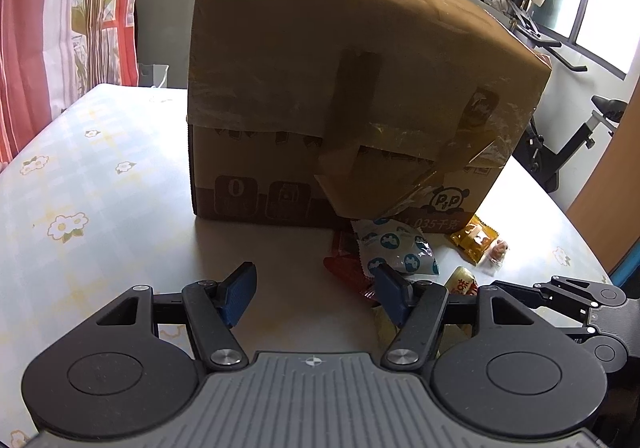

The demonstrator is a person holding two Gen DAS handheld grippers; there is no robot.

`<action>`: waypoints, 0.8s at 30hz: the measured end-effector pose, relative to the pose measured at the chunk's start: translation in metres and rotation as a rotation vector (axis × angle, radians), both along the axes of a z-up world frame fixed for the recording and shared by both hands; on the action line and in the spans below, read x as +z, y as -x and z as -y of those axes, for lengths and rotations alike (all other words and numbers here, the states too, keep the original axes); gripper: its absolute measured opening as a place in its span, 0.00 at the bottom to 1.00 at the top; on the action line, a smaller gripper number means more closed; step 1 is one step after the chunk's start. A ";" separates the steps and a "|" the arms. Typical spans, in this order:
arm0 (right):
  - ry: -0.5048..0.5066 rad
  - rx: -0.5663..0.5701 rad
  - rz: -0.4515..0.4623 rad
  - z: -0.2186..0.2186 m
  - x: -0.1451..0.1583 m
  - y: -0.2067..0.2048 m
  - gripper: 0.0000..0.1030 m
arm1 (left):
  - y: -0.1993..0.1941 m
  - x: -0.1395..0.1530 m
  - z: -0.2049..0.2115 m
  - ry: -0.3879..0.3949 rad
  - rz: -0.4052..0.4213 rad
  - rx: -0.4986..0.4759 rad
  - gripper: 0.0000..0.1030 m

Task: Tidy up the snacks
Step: 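Move the right tool over the gold snack pouch while the left tool approaches the pile, then close the right tool on the gold snack pouch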

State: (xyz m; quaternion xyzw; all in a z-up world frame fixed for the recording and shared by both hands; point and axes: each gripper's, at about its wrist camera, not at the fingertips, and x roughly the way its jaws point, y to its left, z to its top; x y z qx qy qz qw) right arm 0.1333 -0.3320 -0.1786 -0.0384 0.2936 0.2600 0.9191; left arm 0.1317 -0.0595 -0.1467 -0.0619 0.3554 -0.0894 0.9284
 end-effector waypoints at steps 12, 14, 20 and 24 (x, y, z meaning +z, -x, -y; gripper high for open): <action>-0.013 -0.084 -0.018 0.009 -0.004 -0.005 0.42 | -0.001 -0.007 0.004 0.006 -0.025 -0.013 0.66; 0.002 -0.063 -0.042 0.005 -0.006 -0.006 0.44 | -0.001 -0.007 0.004 0.006 -0.025 -0.013 0.66; 0.024 -0.053 -0.032 0.002 -0.006 -0.004 0.58 | -0.001 -0.008 0.003 0.011 -0.028 -0.011 0.66; 0.066 -0.018 -0.024 -0.005 -0.008 -0.002 0.62 | -0.001 -0.008 0.002 0.016 -0.029 -0.015 0.66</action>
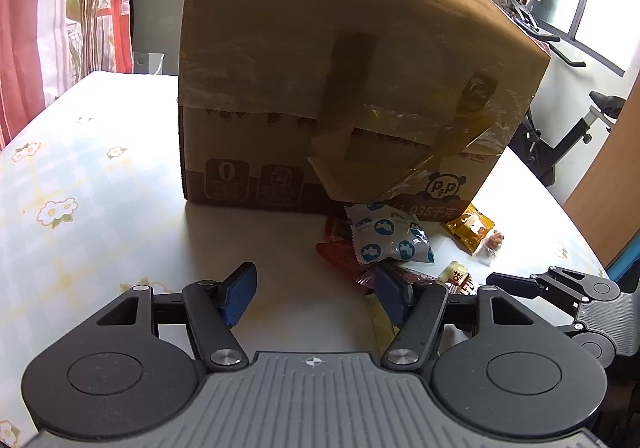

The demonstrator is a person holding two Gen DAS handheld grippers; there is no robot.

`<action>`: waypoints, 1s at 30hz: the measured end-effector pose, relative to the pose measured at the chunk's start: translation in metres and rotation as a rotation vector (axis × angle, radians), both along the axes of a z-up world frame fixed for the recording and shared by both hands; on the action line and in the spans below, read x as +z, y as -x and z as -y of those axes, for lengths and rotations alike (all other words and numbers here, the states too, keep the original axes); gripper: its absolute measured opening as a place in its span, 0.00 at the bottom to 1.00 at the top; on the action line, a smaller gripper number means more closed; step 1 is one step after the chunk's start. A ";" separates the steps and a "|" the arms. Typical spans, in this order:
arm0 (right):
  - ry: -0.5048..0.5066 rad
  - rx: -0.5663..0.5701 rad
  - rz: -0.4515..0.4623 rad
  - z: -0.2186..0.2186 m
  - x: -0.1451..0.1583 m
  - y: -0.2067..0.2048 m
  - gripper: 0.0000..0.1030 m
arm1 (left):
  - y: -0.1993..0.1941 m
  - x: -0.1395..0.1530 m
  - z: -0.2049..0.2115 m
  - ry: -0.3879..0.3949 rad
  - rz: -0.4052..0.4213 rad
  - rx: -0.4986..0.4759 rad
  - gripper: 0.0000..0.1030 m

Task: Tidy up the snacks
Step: 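Close the right tool on the gold snack pouch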

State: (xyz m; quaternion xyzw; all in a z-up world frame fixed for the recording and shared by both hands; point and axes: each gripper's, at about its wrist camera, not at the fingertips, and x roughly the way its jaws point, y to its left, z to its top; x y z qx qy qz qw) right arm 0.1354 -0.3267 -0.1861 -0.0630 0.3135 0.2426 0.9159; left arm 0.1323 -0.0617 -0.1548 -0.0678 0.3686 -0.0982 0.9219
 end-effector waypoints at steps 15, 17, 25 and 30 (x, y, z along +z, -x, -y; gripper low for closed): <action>0.012 -0.014 -0.001 -0.001 -0.004 -0.003 0.42 | 0.001 -0.002 0.002 0.023 -0.013 -0.024 0.66; -0.001 -0.028 0.008 0.002 -0.003 -0.002 0.41 | 0.001 -0.003 0.003 0.022 -0.017 -0.031 0.66; -0.051 -0.082 0.018 0.011 0.005 -0.004 0.38 | -0.001 -0.004 0.006 0.027 -0.031 -0.042 0.65; -0.060 -0.049 0.002 0.005 0.008 -0.004 0.38 | -0.001 -0.005 0.006 0.029 -0.036 -0.040 0.65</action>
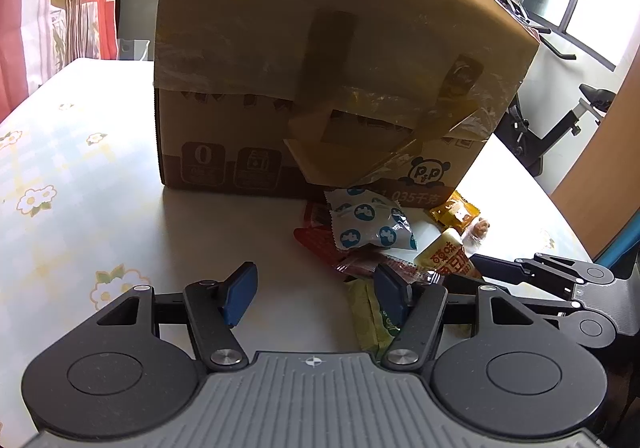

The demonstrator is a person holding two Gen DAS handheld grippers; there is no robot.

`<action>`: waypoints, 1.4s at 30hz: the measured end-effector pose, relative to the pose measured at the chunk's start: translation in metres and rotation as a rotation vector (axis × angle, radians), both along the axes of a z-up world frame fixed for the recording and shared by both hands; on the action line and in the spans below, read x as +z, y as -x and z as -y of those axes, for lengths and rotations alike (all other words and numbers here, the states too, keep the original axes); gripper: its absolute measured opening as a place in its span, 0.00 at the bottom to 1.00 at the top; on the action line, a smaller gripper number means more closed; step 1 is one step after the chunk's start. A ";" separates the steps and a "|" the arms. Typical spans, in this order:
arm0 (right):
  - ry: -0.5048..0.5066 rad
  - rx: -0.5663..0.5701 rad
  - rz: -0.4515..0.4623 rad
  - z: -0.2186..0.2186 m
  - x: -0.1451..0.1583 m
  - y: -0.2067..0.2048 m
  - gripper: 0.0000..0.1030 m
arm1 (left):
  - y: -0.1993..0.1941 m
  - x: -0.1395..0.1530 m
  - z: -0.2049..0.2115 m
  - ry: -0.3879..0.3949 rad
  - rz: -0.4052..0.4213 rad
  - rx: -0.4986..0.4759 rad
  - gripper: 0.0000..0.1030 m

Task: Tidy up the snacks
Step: 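Close the right tool on the gold snack pouch, then close the left tool on the brown jerky pack while the right tool holds the gold pouch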

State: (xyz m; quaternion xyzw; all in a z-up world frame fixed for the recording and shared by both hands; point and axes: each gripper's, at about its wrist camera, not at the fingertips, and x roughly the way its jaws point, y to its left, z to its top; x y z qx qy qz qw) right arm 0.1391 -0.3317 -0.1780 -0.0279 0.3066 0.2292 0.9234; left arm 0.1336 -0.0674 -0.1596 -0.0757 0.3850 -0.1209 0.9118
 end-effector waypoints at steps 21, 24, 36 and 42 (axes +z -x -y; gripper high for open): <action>-0.008 -0.007 0.036 -0.008 -0.002 0.011 0.38 | -0.006 -0.019 0.008 -0.036 -0.060 -0.030 0.65; -0.027 -0.017 0.012 -0.003 -0.007 0.009 0.38 | -0.006 -0.022 0.007 -0.047 -0.064 -0.016 0.65; -0.033 0.001 0.008 -0.004 -0.009 0.010 0.38 | -0.004 -0.031 0.017 -0.157 -0.033 -0.053 0.65; -0.031 0.003 0.005 -0.005 -0.009 0.009 0.38 | 0.002 -0.036 0.032 -0.276 0.008 -0.080 0.69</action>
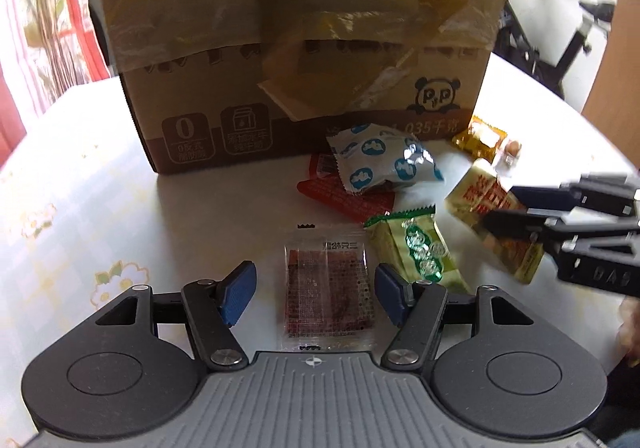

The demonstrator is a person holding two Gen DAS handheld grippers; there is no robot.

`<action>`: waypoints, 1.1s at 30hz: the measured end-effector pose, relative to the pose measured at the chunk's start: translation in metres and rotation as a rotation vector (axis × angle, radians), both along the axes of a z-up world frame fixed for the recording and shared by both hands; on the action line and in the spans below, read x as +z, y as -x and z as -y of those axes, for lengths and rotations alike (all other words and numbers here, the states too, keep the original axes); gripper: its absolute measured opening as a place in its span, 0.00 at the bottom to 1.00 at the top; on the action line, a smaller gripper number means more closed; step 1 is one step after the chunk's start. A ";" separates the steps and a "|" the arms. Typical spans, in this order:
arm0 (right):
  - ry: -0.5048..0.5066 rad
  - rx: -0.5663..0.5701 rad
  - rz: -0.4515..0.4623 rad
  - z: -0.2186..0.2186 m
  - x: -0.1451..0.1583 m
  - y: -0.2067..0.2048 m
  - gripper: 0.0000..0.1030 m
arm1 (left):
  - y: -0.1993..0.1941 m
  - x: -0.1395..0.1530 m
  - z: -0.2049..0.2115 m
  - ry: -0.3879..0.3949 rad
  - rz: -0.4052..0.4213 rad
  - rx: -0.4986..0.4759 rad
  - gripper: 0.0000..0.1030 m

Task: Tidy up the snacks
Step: 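Close the left tool on the brown jerky pack while the right tool holds the gold pouch, then lift both packs over the box and open both tools to drop them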

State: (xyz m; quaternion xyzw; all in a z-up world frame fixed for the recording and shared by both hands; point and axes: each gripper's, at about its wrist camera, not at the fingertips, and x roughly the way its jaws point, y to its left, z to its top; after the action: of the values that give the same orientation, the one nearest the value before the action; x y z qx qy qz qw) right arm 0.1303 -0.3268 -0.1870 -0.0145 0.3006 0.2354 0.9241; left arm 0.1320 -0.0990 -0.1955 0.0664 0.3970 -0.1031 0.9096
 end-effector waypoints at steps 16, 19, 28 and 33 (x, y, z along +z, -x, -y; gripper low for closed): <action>-0.004 -0.002 -0.006 0.000 -0.001 0.000 0.38 | 0.006 0.003 -0.012 0.057 0.018 0.013 0.39; -0.005 -0.001 -0.008 0.000 -0.001 0.000 0.38 | 0.006 0.005 -0.013 0.062 0.025 0.027 0.39; -0.009 -0.010 0.021 0.003 0.003 0.003 0.38 | 0.008 0.026 -0.026 0.124 0.084 0.057 0.39; -0.029 -0.025 0.082 0.008 0.023 0.010 0.38 | 0.013 0.062 -0.040 0.162 0.193 0.075 0.39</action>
State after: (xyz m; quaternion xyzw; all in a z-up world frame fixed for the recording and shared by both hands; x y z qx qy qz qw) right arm 0.1199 -0.3349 -0.1637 -0.0071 0.2593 0.2271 0.9387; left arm 0.1195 -0.0595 -0.1332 -0.0128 0.3000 -0.0939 0.9492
